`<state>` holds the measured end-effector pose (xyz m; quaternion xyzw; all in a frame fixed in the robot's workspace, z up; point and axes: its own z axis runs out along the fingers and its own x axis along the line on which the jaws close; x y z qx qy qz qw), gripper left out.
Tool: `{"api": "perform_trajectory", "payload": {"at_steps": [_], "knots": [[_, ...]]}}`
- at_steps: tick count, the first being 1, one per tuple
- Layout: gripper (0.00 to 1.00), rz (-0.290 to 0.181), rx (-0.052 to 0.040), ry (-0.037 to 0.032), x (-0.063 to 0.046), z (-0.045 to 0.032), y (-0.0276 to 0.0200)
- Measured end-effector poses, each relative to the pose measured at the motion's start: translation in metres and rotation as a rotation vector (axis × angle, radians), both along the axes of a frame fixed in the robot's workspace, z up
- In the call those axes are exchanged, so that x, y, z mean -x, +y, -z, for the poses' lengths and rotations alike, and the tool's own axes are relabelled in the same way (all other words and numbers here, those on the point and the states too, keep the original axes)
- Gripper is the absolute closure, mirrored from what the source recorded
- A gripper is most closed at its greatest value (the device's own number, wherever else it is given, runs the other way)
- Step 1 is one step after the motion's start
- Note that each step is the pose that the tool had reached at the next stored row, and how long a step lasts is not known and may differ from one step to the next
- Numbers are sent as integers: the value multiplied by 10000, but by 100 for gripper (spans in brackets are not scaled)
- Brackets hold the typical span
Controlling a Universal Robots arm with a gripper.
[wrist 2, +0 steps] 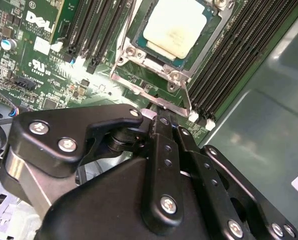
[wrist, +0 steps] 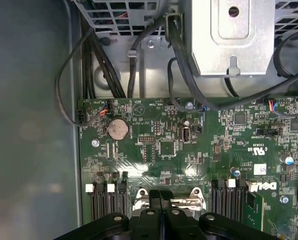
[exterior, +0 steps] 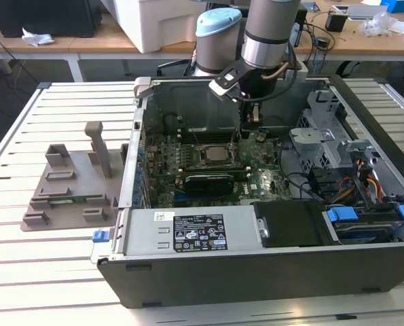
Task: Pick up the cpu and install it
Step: 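Close the cpu cover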
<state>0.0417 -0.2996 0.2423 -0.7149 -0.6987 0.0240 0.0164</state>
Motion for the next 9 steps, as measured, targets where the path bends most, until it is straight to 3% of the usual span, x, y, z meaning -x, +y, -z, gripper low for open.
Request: {"api": "perform_trajectory", "payload": {"at_steps": [9], "knots": [[89,-1,0,0,123,1,0]]}}
